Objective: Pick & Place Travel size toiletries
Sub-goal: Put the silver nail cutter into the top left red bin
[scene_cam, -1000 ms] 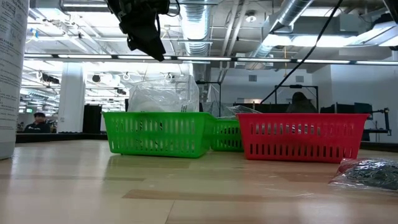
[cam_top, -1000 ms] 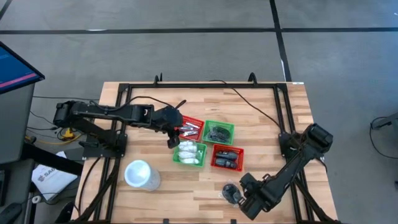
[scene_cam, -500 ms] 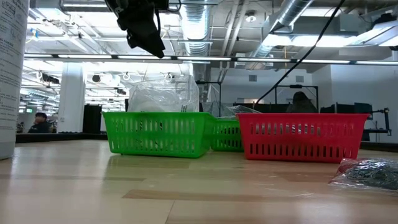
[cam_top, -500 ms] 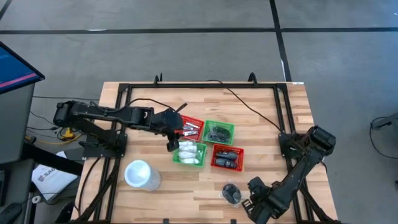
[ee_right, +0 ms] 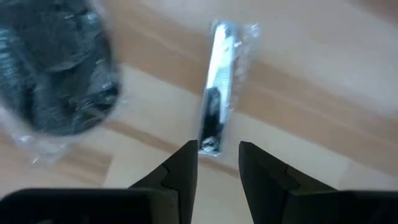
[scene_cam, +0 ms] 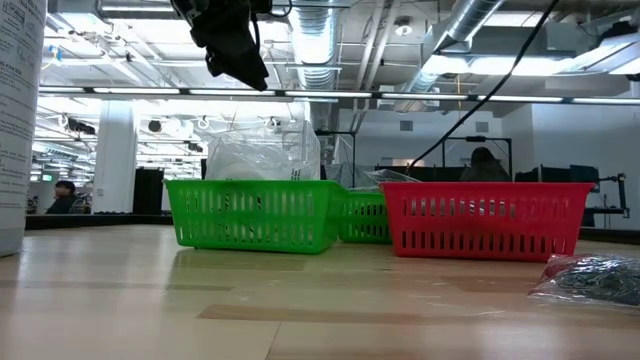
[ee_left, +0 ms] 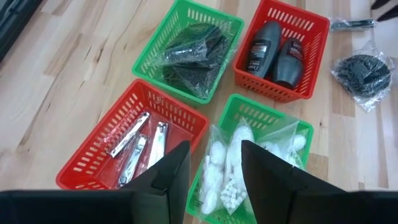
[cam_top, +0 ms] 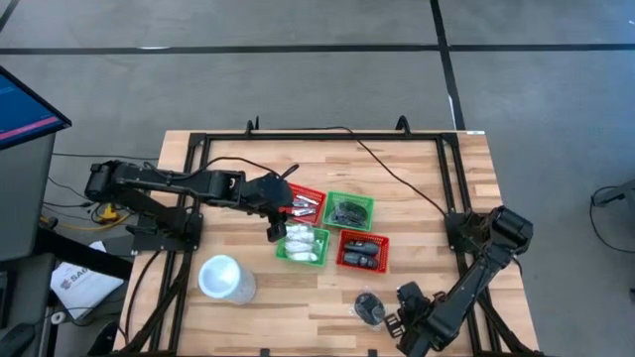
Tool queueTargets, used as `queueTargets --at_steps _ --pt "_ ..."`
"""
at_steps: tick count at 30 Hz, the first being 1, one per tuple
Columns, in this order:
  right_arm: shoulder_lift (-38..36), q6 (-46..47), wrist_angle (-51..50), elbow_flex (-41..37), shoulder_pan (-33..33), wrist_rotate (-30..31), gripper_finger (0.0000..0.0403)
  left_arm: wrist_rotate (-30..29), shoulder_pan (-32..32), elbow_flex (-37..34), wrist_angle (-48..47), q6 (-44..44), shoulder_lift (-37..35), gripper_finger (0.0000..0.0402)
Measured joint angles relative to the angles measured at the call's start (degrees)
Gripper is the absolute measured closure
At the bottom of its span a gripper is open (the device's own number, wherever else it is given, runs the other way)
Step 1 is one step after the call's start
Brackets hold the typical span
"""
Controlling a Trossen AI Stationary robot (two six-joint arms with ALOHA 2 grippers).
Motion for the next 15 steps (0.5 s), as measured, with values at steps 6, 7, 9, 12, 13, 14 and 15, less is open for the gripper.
queueTargets --at_steps 6,7,9,12,13,14,15 --pt "0.08 0.22 2.18 0.05 0.52 2.58 0.0294 0.00 0.00 0.00 0.38 0.00 0.00 0.0270" --pt "0.62 0.22 2.42 0.15 0.49 2.54 0.0294 0.00 0.00 0.00 0.44 0.00 0.00 0.0270" --pt "1.09 0.33 2.17 -0.02 0.54 2.52 0.0294 0.02 0.00 0.00 0.55 0.00 0.00 0.0270" --pt "1.82 0.28 2.95 0.12 0.32 2.38 0.0294 0.08 0.00 0.00 0.96 0.00 0.00 0.0270" --pt "1.97 0.27 2.44 0.03 0.31 2.29 0.0294 0.14 0.00 0.00 0.90 0.00 0.00 0.0270" --pt "1.94 0.27 1.79 0.00 0.30 2.19 0.0294 0.20 0.00 0.00 0.99 0.00 0.00 0.0270" --pt "1.84 0.27 2.03 0.00 0.28 2.23 0.0294 0.20 0.00 -0.01 1.15 -0.01 0.00 0.0270"
